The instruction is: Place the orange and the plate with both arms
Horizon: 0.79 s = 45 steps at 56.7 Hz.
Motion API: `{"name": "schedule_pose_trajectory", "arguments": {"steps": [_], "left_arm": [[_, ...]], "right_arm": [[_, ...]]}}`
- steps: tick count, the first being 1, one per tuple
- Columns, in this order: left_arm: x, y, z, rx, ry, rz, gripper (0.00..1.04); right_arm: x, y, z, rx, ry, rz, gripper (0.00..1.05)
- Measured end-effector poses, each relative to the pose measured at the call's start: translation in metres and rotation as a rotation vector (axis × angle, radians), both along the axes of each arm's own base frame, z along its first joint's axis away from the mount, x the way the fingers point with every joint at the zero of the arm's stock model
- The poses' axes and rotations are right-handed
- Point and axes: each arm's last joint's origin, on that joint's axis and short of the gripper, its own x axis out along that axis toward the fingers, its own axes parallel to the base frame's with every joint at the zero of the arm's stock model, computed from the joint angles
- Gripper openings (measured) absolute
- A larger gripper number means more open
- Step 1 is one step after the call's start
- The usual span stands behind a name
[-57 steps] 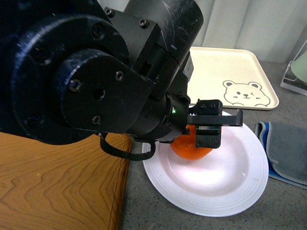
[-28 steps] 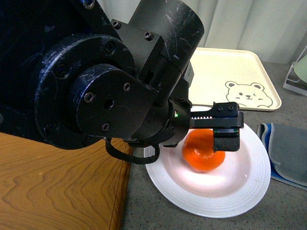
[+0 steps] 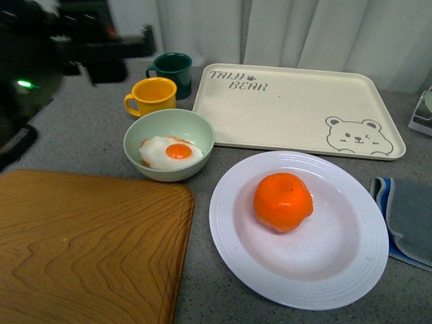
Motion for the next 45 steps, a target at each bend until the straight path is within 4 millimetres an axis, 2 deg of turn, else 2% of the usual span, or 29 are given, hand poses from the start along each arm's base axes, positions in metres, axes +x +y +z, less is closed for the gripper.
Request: {"name": "schedule_pose_trajectory", "arguments": {"steps": [1,13,30,45], "left_arm": [[-0.006,0.007,0.003,0.006,-0.010,-0.004,0.42],[-0.044,0.049,0.003,0.046,0.018,-0.008,0.04],[-0.086,0.086,0.017,0.053,0.015,-0.006,0.04],[-0.109,0.099,0.018,0.052,0.013,-0.005,0.04]], "right_arm": [[0.000,0.000,0.000,0.000,0.000,0.001,0.95],[0.000,0.000,0.000,0.000,0.000,0.001,0.95],[0.000,0.000,0.000,0.000,0.000,0.001,0.95],[0.000,0.000,0.000,0.000,0.000,0.001,0.95]]}}
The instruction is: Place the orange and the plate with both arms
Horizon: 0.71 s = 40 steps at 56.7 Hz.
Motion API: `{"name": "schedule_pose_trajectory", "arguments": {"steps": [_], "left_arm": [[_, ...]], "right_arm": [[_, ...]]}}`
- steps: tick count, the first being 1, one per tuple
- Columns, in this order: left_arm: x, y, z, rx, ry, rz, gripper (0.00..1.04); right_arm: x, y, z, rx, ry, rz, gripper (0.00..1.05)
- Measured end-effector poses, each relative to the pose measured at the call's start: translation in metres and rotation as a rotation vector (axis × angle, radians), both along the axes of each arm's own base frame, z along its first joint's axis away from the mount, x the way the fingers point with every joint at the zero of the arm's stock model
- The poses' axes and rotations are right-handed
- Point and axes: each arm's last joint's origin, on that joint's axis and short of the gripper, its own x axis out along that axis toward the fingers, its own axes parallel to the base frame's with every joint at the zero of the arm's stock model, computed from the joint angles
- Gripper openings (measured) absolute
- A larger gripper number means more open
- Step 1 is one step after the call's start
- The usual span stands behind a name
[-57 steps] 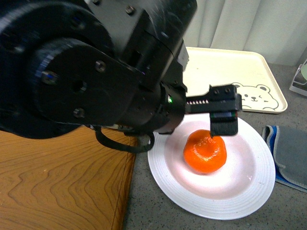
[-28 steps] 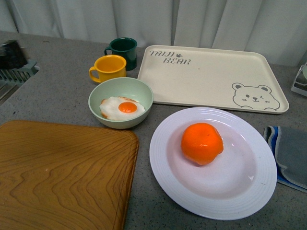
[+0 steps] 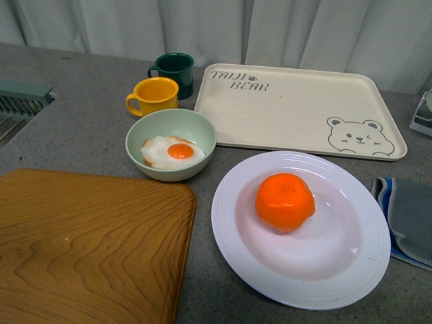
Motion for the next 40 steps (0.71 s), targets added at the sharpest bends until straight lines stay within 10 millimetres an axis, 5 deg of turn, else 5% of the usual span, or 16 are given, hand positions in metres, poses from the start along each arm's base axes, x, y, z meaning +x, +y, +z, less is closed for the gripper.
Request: {"name": "schedule_pose_trajectory", "arguments": {"steps": [40], "left_arm": [[-0.032,0.014,0.010,-0.001,-0.033,0.003,0.04]], "right_arm": [[0.000,0.000,0.000,0.000,0.000,0.000,0.95]]}}
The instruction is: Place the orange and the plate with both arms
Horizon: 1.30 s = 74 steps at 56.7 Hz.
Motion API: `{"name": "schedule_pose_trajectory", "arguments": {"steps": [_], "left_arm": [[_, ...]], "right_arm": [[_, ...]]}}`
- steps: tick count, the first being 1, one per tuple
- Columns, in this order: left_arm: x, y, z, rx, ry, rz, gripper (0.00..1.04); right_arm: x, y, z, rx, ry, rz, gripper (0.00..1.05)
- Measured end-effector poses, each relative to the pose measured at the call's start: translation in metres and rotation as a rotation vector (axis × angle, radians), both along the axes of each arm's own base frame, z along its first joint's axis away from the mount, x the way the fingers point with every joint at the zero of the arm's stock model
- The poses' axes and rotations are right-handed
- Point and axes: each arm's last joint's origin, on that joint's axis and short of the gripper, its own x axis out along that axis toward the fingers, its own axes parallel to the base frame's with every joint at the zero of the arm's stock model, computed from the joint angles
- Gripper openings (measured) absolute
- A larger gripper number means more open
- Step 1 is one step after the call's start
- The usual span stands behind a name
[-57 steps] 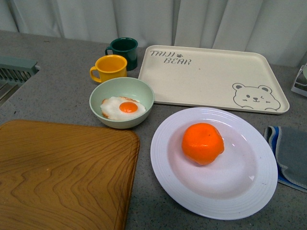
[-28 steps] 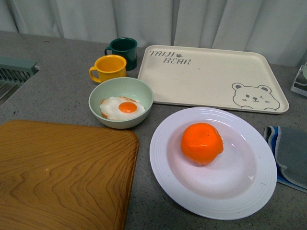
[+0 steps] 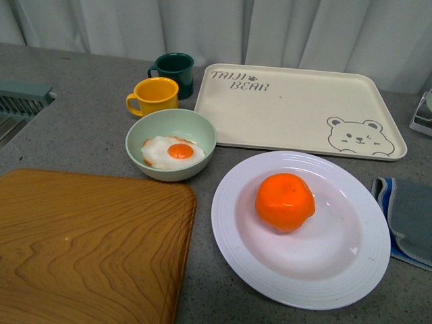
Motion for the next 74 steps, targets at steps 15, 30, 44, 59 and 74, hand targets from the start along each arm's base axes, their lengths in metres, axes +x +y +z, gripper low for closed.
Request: {"name": "schedule_pose_trajectory", "arguments": {"steps": [15,30,44,59,74], "left_arm": [[-0.008,0.000,0.000,0.000,-0.003,0.000,0.04],[-0.013,0.000,0.000,0.000,-0.002,0.000,0.04],[-0.025,0.000,-0.003,0.000,0.008,-0.002,0.04],[-0.025,0.000,-0.003,0.000,0.003,-0.002,0.08],[-0.025,0.000,-0.003,0.000,0.002,-0.002,0.56]], "right_arm": [[0.000,0.000,0.000,0.000,0.000,0.000,0.95],[0.000,0.000,0.000,0.000,0.000,0.000,0.95],[0.000,0.000,0.000,0.000,0.000,0.000,0.95],[0.000,0.000,0.000,0.000,0.000,0.000,0.95],[0.009,0.003,-0.004,-0.147,0.288,-0.044,0.95]]}}
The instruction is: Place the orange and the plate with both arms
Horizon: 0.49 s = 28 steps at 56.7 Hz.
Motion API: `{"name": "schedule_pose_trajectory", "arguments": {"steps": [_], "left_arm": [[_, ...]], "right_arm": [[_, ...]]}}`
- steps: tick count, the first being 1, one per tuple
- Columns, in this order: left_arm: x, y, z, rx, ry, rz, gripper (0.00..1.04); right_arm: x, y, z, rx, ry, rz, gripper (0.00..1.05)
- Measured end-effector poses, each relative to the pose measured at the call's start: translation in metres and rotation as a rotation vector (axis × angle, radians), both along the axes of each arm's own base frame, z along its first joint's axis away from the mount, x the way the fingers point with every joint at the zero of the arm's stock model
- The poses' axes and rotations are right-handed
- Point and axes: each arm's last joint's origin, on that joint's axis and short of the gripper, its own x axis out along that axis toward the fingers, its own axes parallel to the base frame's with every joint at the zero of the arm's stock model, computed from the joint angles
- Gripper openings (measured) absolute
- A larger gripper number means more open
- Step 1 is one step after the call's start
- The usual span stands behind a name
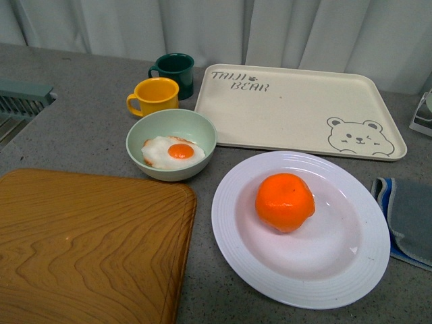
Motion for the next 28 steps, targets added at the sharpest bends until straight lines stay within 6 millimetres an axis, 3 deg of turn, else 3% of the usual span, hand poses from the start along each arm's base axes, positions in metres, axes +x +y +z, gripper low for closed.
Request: {"name": "schedule_pose_trajectory", "arguments": {"steps": [13,28], "left_arm": [[0.000,0.000,0.000,0.000,0.000,0.000,0.99],[0.000,0.000,0.000,0.002,0.000,0.000,0.98]], "right_arm": [[0.048,0.012,-0.014,0.378,0.373,0.090,0.95],[0.093,0.007,-0.062,0.728,0.828,-0.108,0.95]]}}
